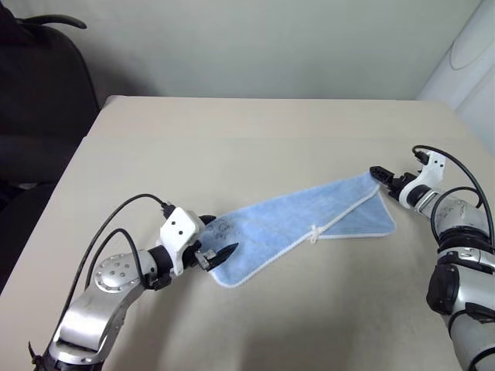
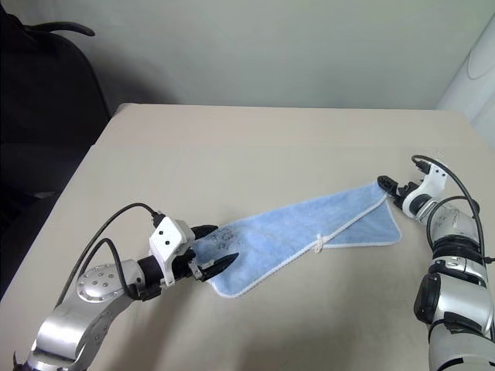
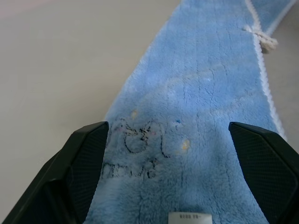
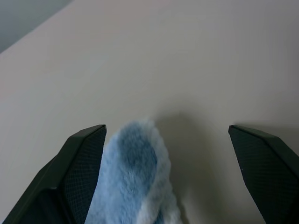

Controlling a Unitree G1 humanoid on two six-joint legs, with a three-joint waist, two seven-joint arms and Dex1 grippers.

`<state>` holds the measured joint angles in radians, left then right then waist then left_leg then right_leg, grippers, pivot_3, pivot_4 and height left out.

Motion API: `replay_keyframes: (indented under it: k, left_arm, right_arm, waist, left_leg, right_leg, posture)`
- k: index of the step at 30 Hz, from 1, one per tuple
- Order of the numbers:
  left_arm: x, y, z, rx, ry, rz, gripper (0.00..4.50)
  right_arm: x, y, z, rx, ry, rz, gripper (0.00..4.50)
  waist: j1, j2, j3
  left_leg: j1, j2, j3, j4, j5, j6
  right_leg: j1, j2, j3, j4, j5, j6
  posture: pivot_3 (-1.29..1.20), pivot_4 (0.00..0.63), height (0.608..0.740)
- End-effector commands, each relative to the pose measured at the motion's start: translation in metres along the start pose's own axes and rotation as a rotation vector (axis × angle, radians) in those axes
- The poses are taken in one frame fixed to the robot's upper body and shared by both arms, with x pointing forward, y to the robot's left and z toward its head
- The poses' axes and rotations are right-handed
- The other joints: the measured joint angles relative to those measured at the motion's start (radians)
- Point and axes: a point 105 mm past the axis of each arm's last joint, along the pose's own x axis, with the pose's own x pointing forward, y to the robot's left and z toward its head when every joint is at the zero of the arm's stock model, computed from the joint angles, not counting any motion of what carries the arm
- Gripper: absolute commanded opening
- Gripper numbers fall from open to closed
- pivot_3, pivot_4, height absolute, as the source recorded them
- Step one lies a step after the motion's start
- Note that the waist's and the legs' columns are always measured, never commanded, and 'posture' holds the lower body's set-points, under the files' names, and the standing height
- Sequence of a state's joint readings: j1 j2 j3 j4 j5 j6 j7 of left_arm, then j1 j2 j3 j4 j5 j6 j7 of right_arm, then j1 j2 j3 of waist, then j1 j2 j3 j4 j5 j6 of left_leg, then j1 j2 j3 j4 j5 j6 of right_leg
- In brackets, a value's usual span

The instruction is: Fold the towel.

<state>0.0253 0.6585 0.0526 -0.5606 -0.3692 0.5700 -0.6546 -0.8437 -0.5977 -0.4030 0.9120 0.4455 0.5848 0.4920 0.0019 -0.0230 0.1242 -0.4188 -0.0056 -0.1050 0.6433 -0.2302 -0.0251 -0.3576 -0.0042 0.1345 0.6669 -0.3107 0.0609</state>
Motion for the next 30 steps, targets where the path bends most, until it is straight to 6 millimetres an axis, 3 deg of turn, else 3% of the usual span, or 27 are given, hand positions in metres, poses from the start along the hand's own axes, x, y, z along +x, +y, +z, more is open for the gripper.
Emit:
replay_keyframes:
  k: [1, 6, 9, 20, 30]
  left_arm:
    - [-0.006, -0.001, 0.013, 0.044, -0.038, -0.007, 4.5]
    - [-0.005, 0.001, 0.012, 0.046, -0.032, -0.007, 4.5]
    - [-0.005, 0.0, 0.012, 0.045, -0.032, -0.011, 4.5]
    - [-0.007, 0.002, 0.009, 0.041, -0.02, -0.005, 4.5]
    - [-0.017, -0.004, 0.013, 0.099, 0.006, -0.096, 4.5]
  right_arm:
    - [-0.004, 0.007, 0.016, 0.022, -0.043, 0.048, 4.43]
    - [-0.007, 0.012, 0.015, 0.05, -0.032, 0.085, 4.43]
    - [-0.009, 0.013, 0.013, 0.053, -0.024, 0.096, 3.85]
    - [-0.016, 0.011, 0.014, 0.085, -0.047, 0.103, 0.01]
    - [-0.021, 0.013, 0.018, 0.103, -0.066, 0.097, 0.01]
  waist:
    - [-0.001, 0.0, 0.0]
    - [-0.002, 0.0, 0.0]
    - [-0.002, 0.0, 0.0]
    - [-0.002, 0.0, 0.0]
    - [-0.003, 0.0, 0.0]
  left_leg:
    - [0.0, 0.0, 0.0, 0.0, 0.0, 0.0]
    - [0.0, 0.0, 0.0, 0.0, 0.0, 0.0]
    - [0.0, 0.0, 0.0, 0.0, 0.0, 0.0]
    - [0.0, 0.0, 0.0, 0.0, 0.0, 0.0]
    - [0.0, 0.0, 0.0, 0.0, 0.0, 0.0]
  right_leg:
    - [0.0, 0.0, 0.0, 0.0, 0.0, 0.0]
    - [0.0, 0.0, 0.0, 0.0, 0.0, 0.0]
    - [0.0, 0.0, 0.0, 0.0, 0.0, 0.0]
    - [0.0, 0.0, 0.0, 0.0, 0.0, 0.0]
    - [0.0, 0.0, 0.0, 0.0, 0.0, 0.0]
  posture:
    - [0.0, 0.15, 0.74]
    - [0.0, 0.15, 0.74]
    - [0.0, 0.15, 0.74]
    - [0.0, 0.15, 0.74]
    - [0.0, 0.15, 0.74]
